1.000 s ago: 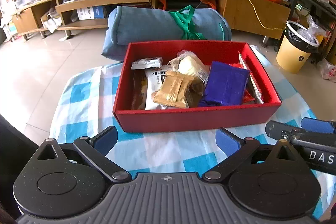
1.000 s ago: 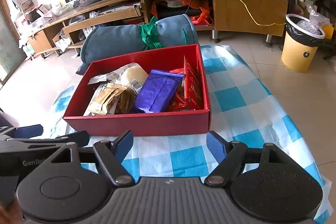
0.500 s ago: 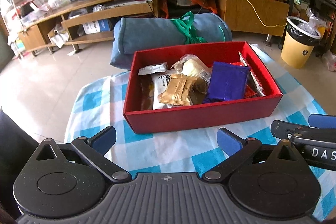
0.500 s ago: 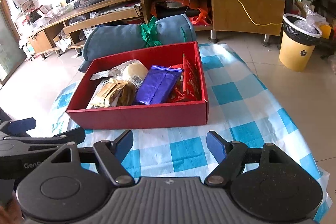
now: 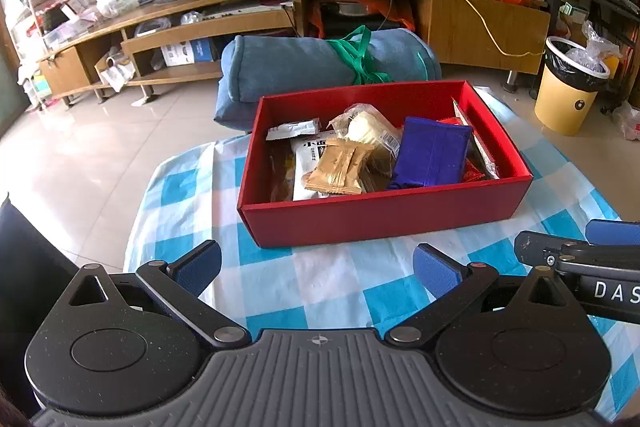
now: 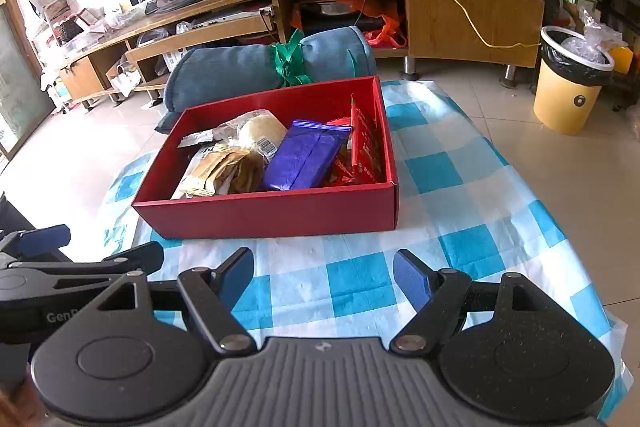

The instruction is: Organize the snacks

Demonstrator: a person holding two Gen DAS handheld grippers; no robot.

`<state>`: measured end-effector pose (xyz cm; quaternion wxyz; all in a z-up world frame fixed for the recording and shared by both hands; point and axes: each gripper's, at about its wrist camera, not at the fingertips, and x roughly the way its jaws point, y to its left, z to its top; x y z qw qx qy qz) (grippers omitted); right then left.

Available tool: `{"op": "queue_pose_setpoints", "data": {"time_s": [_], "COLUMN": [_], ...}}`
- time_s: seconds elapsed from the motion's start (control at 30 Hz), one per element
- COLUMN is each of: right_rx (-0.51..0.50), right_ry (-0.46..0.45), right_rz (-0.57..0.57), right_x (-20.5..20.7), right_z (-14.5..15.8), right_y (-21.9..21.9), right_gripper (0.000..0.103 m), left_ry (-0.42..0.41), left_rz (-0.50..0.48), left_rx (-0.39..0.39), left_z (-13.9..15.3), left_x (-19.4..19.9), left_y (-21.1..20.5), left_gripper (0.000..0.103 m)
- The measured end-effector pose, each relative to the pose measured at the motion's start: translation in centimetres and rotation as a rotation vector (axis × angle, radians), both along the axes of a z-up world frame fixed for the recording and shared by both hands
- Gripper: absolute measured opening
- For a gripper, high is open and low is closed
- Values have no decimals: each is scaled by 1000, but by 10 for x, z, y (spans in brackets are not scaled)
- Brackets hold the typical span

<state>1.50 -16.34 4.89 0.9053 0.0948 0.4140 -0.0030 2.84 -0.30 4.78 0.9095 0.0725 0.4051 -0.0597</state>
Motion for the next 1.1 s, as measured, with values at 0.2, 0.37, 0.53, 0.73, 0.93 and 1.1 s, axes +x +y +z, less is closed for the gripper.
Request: {"op": "queue_pose_setpoints", "data": {"time_s": [0.2, 0.37, 0.53, 0.73, 0.93, 1.1], "right_rx": [1, 3, 7, 13, 16, 24], "right_ry": [0, -5, -9, -15, -19, -25], "right_rz": [2, 4, 9, 12, 17, 21], "right_x": [-1, -4, -6, -6, -7, -8], "right_z": [1, 2, 3, 5, 5, 7], "right_y": [-1, 0, 1, 0, 0, 0], "right_gripper": [72, 72, 72, 72, 72, 72], "left_ry": [-4, -5, -15, -24, -24, -32], "left_rz": [7, 10, 15, 17, 23, 25], "left_rx": [-6, -15, -17, -24, -30, -33], "left_z": [0, 0, 2, 3, 4, 6], "left_x": [-3, -5, -8, -11, -12, -13], "left_y": [1, 1, 2, 4, 4, 5], "left_gripper": [103, 103, 103, 102, 102, 102]}}
